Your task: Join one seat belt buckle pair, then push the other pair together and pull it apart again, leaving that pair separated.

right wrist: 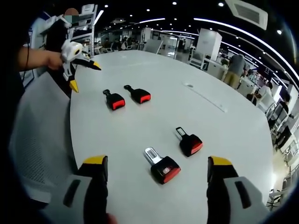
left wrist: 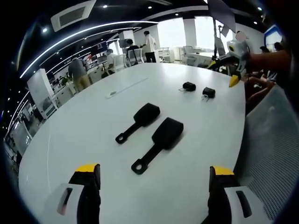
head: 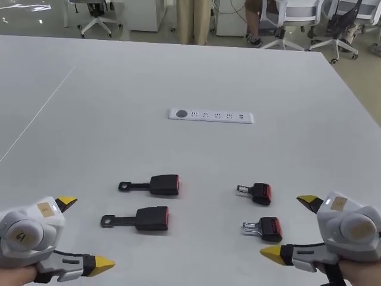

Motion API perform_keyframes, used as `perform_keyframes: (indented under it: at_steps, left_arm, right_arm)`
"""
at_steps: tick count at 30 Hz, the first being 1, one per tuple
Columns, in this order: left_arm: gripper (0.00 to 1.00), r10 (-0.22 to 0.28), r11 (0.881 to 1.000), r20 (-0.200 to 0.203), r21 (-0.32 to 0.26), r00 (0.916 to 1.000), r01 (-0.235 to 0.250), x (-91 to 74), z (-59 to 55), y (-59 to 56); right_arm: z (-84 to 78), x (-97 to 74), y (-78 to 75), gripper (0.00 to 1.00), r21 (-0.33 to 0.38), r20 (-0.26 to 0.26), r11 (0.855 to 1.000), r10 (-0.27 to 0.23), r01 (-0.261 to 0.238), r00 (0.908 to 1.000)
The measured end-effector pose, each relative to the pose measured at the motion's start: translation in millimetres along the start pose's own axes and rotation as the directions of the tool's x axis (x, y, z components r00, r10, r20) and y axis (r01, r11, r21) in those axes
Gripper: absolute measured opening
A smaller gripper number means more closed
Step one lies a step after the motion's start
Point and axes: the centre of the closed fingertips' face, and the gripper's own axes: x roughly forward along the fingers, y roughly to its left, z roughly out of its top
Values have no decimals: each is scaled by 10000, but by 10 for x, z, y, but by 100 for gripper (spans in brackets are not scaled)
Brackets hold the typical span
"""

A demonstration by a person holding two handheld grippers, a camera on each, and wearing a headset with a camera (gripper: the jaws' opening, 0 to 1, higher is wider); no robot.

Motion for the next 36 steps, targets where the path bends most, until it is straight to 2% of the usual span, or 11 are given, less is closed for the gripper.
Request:
perform_keyframes:
  at_steps: [3,8,12,15,18,20,25,28,31,34,36]
  left_arm:
    - [97,17,10000,-96,54,10000,-17,11,-18,4]
    - [91,-208,9995,-182,224,9996,212,57,-18,-40]
    - [81,-128,9982,95,586,9999,122,85,75,-1]
    - [80,-69,9966,116,818,9999,59,97,129,-2]
    - [79,-189,9960,-15,872,9998,189,166,106,24]
    - [77,-227,9947,-106,1005,9997,236,202,103,40]
    - [65,-554,9935,23,1001,9985,549,258,168,23]
    - [62,-754,9911,-24,1098,9971,753,308,178,-10]
    - [58,-830,9873,-102,1349,9965,836,372,180,-23]
    - [54,-970,9589,-466,2631,9942,1059,471,142,-25]
    - [53,-1010,9576,-583,2650,9932,1129,515,113,-5]
  right_arm:
    - [20,-10,-15,85,32,161,10000,-22,21,9999]
    - [-1,-7,-30,84,-150,40,9999,-9,9,10000]
    - [-18,-6,-46,81,-249,4,9997,52,-52,10000]
    - [-37,7,-31,77,-364,-90,9990,252,-255,9996]
    - [-52,36,79,68,-457,-258,9939,988,-999,9948]
    - [-30,49,83,63,-422,-200,9939,1013,-1020,9947]
    - [-24,80,95,62,-584,-263,9917,1134,-1147,9932]
    - [-28,108,84,62,-810,-384,9895,1165,-1193,9924]
    - [-50,132,91,61,-628,-603,9879,1378,-1415,9886]
    - [-68,143,83,59,-616,-724,9867,1456,-1502,9867]
    - [-83,145,75,57,-917,-879,9836,1476,-1555,9851]
